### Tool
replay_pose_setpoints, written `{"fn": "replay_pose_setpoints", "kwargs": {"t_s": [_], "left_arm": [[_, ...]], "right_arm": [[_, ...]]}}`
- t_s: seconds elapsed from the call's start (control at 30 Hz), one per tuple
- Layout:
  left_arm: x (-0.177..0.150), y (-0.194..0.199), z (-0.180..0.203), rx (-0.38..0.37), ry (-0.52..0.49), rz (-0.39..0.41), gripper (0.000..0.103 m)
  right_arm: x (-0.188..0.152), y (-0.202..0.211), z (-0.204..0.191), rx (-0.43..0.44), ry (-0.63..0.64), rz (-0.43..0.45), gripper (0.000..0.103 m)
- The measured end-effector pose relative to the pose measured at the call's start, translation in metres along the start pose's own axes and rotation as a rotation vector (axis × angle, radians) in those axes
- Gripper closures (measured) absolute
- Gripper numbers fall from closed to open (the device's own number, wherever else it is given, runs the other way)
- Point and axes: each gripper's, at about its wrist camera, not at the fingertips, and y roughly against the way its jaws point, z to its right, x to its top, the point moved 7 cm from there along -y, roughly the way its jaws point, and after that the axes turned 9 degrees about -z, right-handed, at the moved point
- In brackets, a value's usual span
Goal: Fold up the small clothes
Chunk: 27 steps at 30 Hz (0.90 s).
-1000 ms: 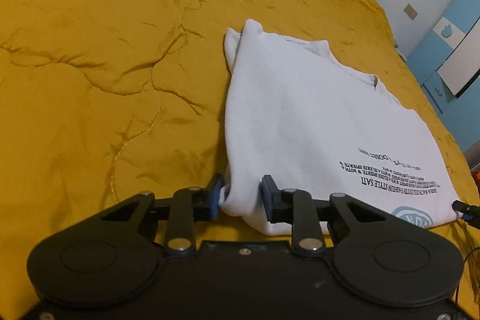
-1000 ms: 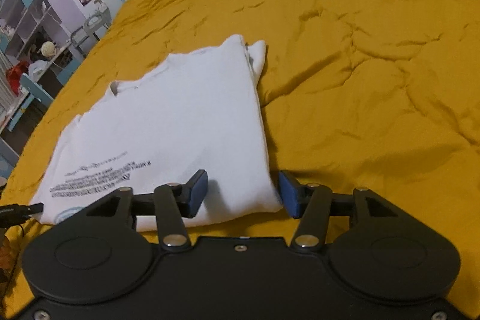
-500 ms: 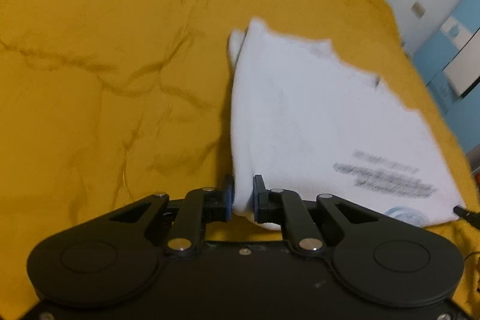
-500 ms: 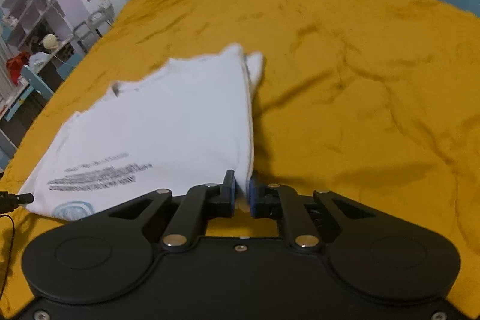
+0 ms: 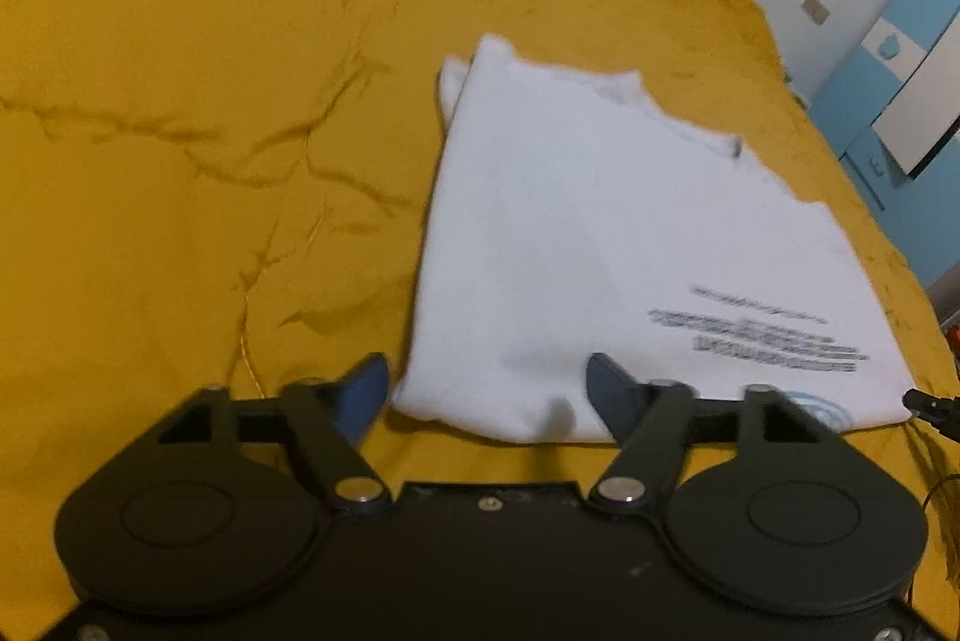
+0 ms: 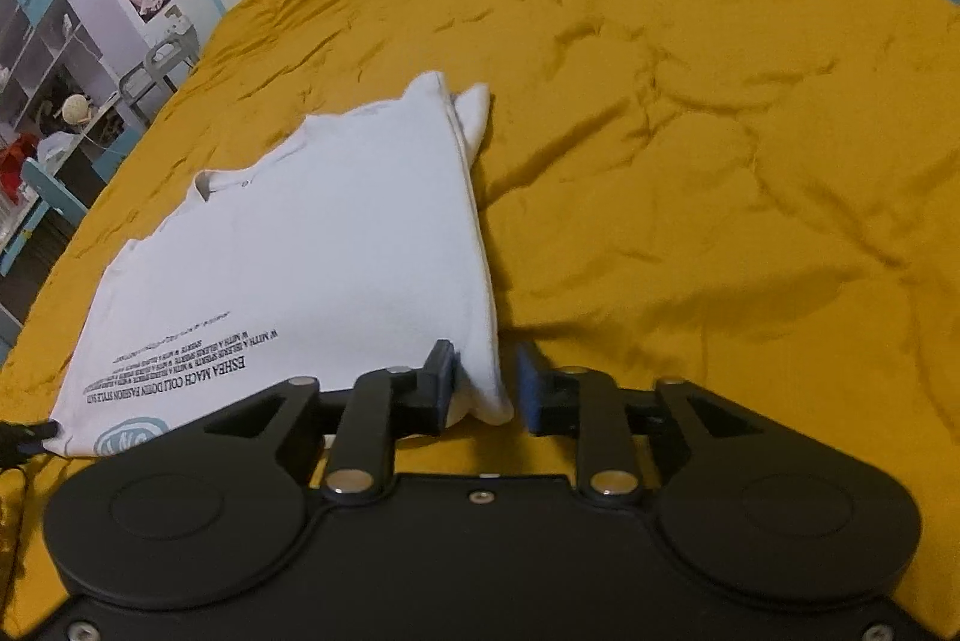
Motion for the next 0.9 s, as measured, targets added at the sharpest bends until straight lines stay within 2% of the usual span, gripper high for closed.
{"fn": "replay_pose_setpoints", "kwargs": {"t_s": [0.07, 0.13, 0.17, 0.3, 0.4, 0.47, 0.6, 0.7, 0.9], "left_arm": [[-0.003, 0.012, 0.005, -0.008, -0.002, 0.012, 0.022], [-0.006, 0.022, 0.007, -0.048, 0.035, 0.016, 0.014], [-0.009, 0.026, 0.007, -0.078, 0.061, 0.014, 0.011], [-0.027, 0.032, 0.009, -0.170, 0.159, -0.002, 0.010], [-0.038, 0.021, 0.008, -0.176, 0.200, -0.022, 0.010], [-0.040, 0.013, 0.006, -0.194, 0.243, -0.027, 0.010], [-0.034, -0.005, -0.001, -0.219, 0.329, -0.001, 0.010], [-0.022, -0.013, -0.003, -0.238, 0.376, 0.022, 0.010], [-0.001, -0.027, -0.003, -0.248, 0.418, 0.047, 0.010]], "right_arm": [[0.000, 0.012, -0.004, 0.016, -0.003, 0.012, 0.066], [-0.001, 0.026, -0.009, 0.033, -0.020, 0.029, 0.051], [-0.002, 0.033, -0.012, 0.049, -0.027, 0.042, 0.049], [-0.015, 0.048, -0.024, 0.133, -0.087, 0.036, 0.048], [-0.031, 0.042, -0.029, 0.198, -0.152, -0.001, 0.048], [-0.039, 0.033, -0.031, 0.199, -0.178, -0.012, 0.048], [-0.046, 0.009, -0.022, 0.234, -0.306, -0.036, 0.048], [-0.041, -0.006, -0.015, 0.261, -0.391, -0.021, 0.048], [-0.021, -0.028, -0.016, 0.273, -0.447, 0.016, 0.048]]}}
